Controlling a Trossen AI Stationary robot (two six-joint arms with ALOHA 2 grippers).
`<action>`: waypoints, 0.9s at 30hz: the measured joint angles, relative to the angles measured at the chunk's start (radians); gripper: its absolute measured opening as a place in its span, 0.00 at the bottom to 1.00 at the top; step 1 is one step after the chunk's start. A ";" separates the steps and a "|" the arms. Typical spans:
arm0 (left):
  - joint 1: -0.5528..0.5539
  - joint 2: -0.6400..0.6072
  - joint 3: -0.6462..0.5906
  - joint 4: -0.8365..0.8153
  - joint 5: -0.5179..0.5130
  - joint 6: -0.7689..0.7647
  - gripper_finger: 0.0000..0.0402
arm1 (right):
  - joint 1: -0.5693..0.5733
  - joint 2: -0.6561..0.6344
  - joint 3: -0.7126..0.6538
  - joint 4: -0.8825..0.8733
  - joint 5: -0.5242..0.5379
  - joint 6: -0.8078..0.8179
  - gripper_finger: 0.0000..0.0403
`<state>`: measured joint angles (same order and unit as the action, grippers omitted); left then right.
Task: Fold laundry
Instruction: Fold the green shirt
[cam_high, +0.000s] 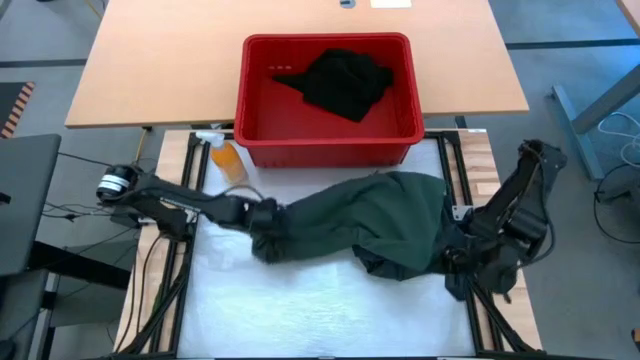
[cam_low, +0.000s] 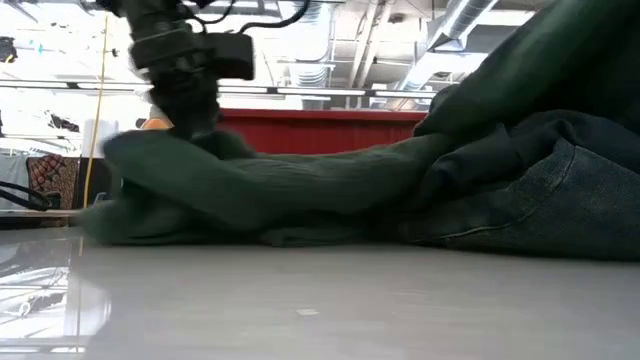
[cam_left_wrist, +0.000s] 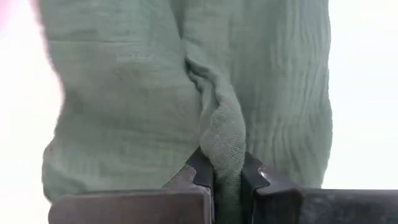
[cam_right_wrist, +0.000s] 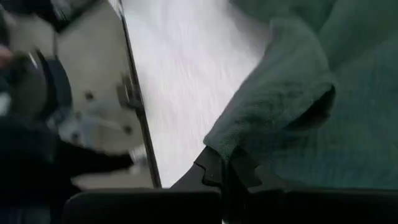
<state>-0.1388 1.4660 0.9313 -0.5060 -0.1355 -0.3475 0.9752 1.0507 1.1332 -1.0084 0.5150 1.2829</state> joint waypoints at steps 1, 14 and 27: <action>-0.025 0.002 -0.016 0.000 -0.004 -0.027 0.01 | 0.000 0.019 0.000 -0.005 -0.027 0.000 0.04; -0.210 0.008 -0.104 0.008 -0.100 -0.244 0.01 | -0.018 0.237 0.000 -0.078 -0.435 -0.137 0.13; -0.208 0.008 -0.104 0.008 -0.136 -0.225 0.02 | -0.034 0.214 0.005 -0.042 -0.457 -0.183 0.50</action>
<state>-0.3470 1.4738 0.8268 -0.4984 -0.2716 -0.5724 0.9409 1.2649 1.1378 -1.0507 0.0581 1.0996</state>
